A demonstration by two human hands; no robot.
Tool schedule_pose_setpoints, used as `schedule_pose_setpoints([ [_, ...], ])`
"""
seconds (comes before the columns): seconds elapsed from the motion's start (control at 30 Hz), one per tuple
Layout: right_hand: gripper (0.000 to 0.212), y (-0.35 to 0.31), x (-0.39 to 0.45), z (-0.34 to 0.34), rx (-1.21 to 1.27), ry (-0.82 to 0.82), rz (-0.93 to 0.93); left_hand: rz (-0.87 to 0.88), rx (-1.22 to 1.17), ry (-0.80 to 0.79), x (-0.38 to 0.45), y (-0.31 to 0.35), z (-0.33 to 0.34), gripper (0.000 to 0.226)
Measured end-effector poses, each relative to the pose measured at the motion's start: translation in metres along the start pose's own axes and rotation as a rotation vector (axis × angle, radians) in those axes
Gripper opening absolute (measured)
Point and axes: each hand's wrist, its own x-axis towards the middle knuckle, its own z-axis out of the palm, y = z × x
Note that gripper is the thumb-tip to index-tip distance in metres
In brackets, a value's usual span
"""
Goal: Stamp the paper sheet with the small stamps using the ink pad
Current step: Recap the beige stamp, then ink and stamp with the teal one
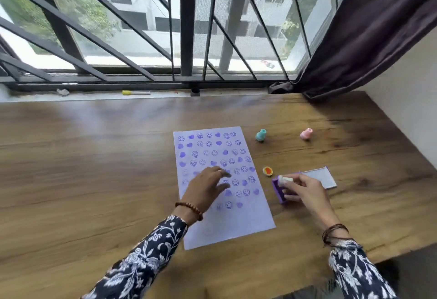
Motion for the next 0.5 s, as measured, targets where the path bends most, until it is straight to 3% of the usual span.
schedule_pose_setpoints([
  [0.3, 0.020, 0.009, 0.030, -0.043, 0.079, -0.075, -0.054, 0.004, 0.098, -0.178, 0.097, 0.070, 0.065, 0.029],
  [0.4, 0.020, 0.014, 0.038, -0.052, 0.109, -0.090, -0.058, -0.010, 0.132, -0.164, 0.104, 0.077, 0.072, 0.021],
  [0.5, 0.022, 0.018, 0.045, -0.057, 0.154, -0.093, -0.115, -0.125, -0.159, -0.031, 0.104, 0.084, 0.074, 0.018],
])
